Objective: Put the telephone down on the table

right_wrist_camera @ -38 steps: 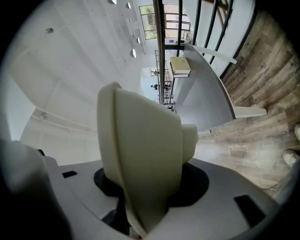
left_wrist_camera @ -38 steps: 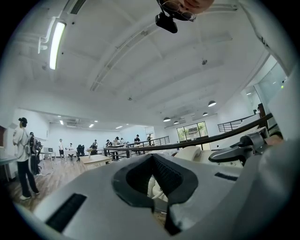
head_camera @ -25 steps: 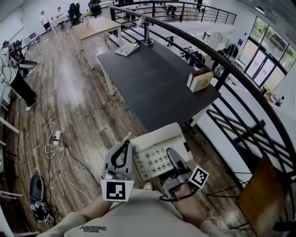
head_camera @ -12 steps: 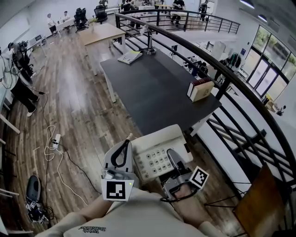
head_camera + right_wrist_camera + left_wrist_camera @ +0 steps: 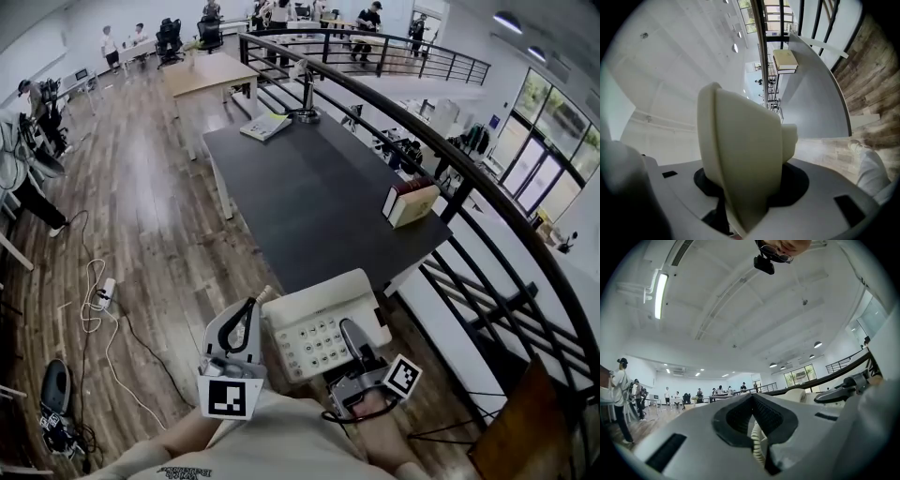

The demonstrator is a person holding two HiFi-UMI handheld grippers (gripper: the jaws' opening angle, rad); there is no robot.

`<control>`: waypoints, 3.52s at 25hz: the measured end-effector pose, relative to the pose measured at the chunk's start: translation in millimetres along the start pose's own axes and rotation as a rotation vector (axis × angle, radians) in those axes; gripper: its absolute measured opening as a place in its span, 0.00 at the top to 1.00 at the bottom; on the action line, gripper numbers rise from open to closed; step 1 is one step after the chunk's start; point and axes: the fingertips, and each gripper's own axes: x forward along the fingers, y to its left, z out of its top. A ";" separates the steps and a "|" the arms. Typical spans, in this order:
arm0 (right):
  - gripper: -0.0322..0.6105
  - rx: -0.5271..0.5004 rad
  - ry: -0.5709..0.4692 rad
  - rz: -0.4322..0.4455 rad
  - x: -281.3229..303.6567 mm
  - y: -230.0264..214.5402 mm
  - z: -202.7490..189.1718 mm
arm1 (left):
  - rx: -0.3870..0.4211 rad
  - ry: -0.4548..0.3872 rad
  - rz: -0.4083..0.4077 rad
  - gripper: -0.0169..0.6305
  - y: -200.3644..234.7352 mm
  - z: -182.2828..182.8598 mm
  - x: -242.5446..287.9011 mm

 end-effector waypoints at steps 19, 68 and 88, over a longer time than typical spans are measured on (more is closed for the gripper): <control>0.63 0.016 -0.066 0.021 217.9 -52.5 60.5 | -0.017 0.017 -0.020 0.97 158.4 -71.4 191.8; 0.63 -0.026 -0.208 -0.094 536.7 -81.6 246.2 | -0.062 0.121 -0.228 0.97 280.0 -125.4 552.8; 0.63 -0.213 -0.341 -0.089 724.6 -162.2 500.4 | -0.033 -0.037 -0.328 0.97 245.7 -211.8 819.1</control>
